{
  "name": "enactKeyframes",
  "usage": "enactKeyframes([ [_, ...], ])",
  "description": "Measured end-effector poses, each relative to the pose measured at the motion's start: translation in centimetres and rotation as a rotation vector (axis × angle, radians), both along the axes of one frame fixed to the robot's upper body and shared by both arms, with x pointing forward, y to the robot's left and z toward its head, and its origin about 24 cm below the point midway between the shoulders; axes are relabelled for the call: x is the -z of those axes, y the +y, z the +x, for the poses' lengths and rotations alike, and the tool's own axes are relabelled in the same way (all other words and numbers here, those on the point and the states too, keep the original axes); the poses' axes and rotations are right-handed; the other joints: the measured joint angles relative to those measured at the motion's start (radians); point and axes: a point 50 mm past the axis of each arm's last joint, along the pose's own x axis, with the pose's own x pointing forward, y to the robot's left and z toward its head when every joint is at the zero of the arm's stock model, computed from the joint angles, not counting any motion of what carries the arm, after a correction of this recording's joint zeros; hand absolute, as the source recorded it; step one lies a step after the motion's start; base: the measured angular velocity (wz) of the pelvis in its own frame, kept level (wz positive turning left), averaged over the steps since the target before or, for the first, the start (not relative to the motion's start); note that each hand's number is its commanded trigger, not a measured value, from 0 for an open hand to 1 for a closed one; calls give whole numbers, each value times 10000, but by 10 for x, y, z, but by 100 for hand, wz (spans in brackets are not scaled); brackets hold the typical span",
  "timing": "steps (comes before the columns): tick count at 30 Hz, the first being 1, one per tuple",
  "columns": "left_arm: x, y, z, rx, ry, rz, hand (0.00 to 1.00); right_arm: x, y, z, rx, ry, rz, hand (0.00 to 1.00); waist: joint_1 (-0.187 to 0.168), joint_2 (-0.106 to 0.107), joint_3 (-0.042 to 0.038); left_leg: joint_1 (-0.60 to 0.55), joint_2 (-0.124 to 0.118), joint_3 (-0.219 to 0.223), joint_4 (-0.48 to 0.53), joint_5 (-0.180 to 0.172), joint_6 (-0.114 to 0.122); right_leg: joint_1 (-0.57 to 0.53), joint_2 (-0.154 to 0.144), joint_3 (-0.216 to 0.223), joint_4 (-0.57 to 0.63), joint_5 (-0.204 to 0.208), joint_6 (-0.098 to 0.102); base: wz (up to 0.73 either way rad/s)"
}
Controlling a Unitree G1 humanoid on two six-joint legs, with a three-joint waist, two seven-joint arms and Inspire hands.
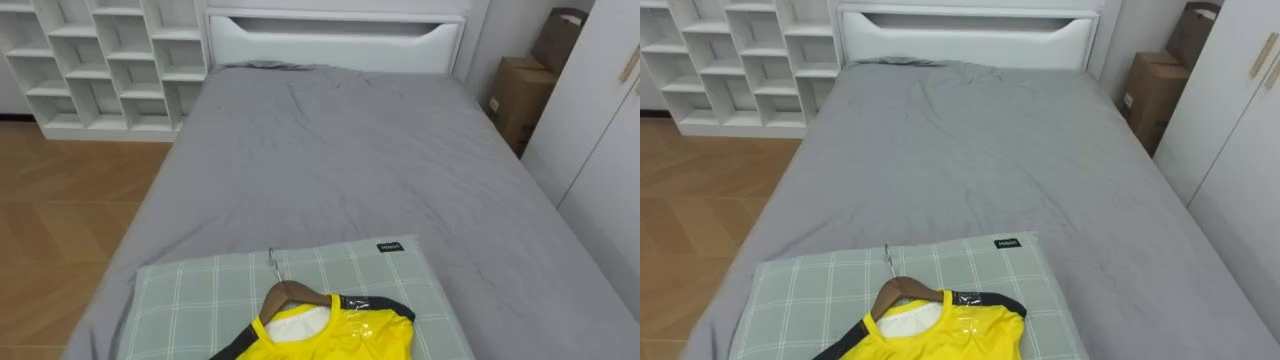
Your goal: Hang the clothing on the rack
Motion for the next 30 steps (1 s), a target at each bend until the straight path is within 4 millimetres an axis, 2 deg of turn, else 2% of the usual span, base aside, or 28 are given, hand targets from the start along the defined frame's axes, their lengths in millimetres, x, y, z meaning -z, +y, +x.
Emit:
enactKeyframes([
  [5, 0, 0, 0, -11, -3, 20, 0, 0, 0, 1, -25, -7, 33, 0, 2, -28, 13, 2, 7, 38, -23, 0, 0, -29, 4, 27, 14, 0, 0, -2],
  [15, 0, -1, 2, -137, 4, 259, 0, 0, 1, 2, -56, -39, 61, 0, 35, -67, -15, -13, 18, 157, -57, 0, 0, -118, 14, 96, 50, 0, 0, -3],
  [19, 1, -2, 2, -406, 15, 388, 0, 0, 1, 3, -70, -31, 40, 0, 69, -98, -29, 5, 20, 187, -25, 1, 0, -130, 15, 126, 72, 0, 0, 0],
  [30, -1, -1, 2, -1682, -518, 643, 0, -1, 1, 4, -344, -125, -60, 0, 112, -189, -6, 30, 23, 178, -47, 0, 0, -49, 28, 163, -8, -3, -2, 0],
])
